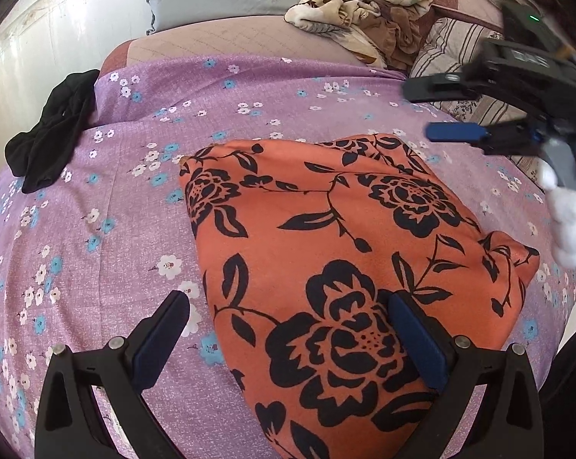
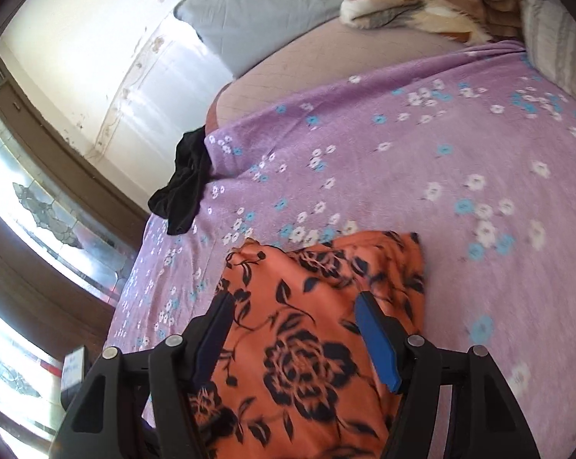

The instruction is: Fold small clothes

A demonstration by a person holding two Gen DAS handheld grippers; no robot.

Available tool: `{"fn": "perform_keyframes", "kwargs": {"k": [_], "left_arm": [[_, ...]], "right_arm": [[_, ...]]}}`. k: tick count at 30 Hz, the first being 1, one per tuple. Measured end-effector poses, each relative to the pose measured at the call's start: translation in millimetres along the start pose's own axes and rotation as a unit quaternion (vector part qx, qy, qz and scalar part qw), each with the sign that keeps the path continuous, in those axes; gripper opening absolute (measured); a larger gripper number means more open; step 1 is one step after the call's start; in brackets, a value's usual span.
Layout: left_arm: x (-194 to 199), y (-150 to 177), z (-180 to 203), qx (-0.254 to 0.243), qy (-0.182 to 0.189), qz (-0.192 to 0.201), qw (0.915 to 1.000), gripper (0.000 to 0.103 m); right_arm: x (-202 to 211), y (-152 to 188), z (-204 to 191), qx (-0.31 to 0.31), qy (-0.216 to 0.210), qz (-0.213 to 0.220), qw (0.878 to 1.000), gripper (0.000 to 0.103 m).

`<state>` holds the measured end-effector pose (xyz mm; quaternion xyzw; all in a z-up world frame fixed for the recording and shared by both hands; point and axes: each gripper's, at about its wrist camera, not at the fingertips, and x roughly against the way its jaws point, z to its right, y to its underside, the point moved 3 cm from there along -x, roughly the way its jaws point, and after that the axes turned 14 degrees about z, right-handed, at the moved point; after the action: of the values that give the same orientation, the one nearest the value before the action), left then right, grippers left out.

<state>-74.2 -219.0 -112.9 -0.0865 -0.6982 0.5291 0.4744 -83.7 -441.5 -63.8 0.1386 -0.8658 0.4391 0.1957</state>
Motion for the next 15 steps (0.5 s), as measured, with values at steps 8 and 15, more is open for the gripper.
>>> {"fn": "perform_keyframes", "kwargs": {"k": [8,15], "left_arm": [[1,0,2,-0.009,-0.002,0.0,1.0,0.103],[4,0,2,-0.015,-0.004,0.0,0.9999,0.103]], "right_arm": [[-65,9,39,-0.051,0.06,-0.077,0.994,0.069],[-37,-1,26,-0.05,0.042,-0.032,0.997,0.069]]}}
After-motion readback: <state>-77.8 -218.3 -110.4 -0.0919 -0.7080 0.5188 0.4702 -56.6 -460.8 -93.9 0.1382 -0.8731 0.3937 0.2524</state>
